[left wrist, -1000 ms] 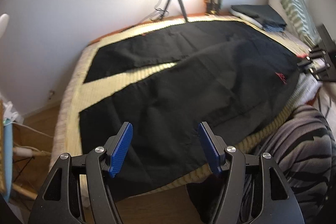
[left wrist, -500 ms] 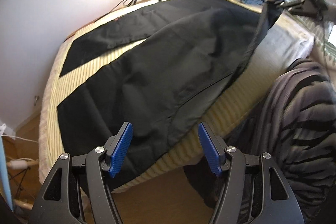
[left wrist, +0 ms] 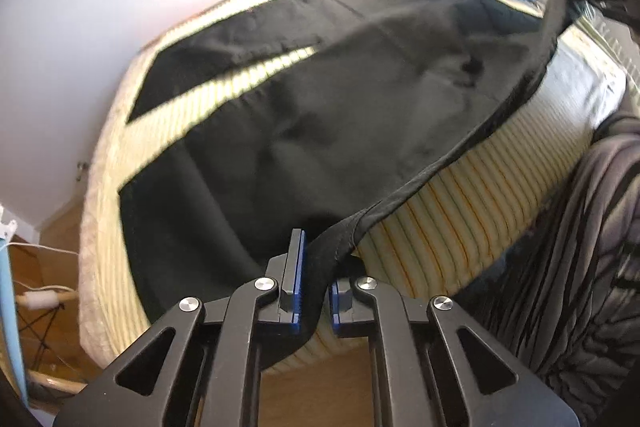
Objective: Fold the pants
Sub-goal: 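Grasp the trousers waistband with the right gripper and lift it over the legs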
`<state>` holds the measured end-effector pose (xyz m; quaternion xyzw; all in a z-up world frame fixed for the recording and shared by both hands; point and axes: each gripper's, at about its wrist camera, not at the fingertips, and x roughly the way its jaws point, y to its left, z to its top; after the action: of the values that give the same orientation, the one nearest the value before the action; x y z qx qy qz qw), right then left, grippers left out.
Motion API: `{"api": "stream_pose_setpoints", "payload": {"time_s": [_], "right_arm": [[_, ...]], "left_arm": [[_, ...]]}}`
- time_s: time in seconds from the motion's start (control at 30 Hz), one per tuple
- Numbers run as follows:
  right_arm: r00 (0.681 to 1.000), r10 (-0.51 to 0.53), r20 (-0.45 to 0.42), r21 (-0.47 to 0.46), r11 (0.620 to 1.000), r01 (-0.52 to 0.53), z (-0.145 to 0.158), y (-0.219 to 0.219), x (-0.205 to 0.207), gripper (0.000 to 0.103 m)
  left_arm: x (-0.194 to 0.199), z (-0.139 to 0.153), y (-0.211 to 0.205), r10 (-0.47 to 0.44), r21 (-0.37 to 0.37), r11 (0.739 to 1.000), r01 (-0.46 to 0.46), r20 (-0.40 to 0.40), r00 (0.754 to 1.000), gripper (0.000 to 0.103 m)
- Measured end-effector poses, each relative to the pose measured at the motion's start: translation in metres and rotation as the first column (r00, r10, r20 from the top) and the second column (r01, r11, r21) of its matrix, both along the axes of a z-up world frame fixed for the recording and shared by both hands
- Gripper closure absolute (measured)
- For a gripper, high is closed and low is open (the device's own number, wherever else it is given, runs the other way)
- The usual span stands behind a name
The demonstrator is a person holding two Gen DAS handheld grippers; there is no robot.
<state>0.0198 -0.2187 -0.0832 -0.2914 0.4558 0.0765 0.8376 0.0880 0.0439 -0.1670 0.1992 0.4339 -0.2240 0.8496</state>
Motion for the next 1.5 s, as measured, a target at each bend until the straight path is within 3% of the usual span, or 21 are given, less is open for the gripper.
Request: {"api": "stream_pose_setpoints", "payload": {"time_s": [0.2, 0.43, 0.63, 0.83, 1.2, 1.5], "right_arm": [[0.998, -0.031, 0.048, 0.007, 1.000, 0.030, 0.006, -0.003, -0.005, 0.098], [0.993, -0.047, 0.106, -0.015, 0.999, 0.049, 0.022, -0.006, -0.001, 0.098], [0.985, -0.062, 0.159, -0.039, 0.997, 0.068, 0.040, -0.011, 0.026, 0.099], [0.975, -0.069, 0.209, -0.063, 0.994, 0.084, 0.059, -0.016, 0.064, 0.100], [0.976, -0.080, 0.201, -0.107, 0.989, 0.103, 0.055, -0.034, 0.161, 0.100], [0.988, -0.097, 0.119, -0.123, 0.986, 0.112, 0.002, -0.050, 0.236, 0.100]], "left_arm": [[0.015, 0.026, -0.002, 0.059, -0.046, 0.997, -0.054, 0.118, 0.991, 0.100], [0.044, 0.061, -0.005, 0.079, -0.081, 0.995, -0.064, 0.199, 0.977, 0.100], [0.074, 0.093, -0.020, 0.045, -0.052, 0.998, -0.031, 0.295, 0.954, 0.100], [0.120, 0.111, -0.026, 0.050, -0.079, 0.997, -0.026, 0.324, 0.945, 0.100], [0.201, 0.114, -0.040, 0.056, -0.047, 0.998, -0.043, 0.349, 0.936, 0.100], [0.267, 0.076, -0.064, 0.032, 0.023, 0.999, -0.040, 0.287, 0.957, 0.100]]}}
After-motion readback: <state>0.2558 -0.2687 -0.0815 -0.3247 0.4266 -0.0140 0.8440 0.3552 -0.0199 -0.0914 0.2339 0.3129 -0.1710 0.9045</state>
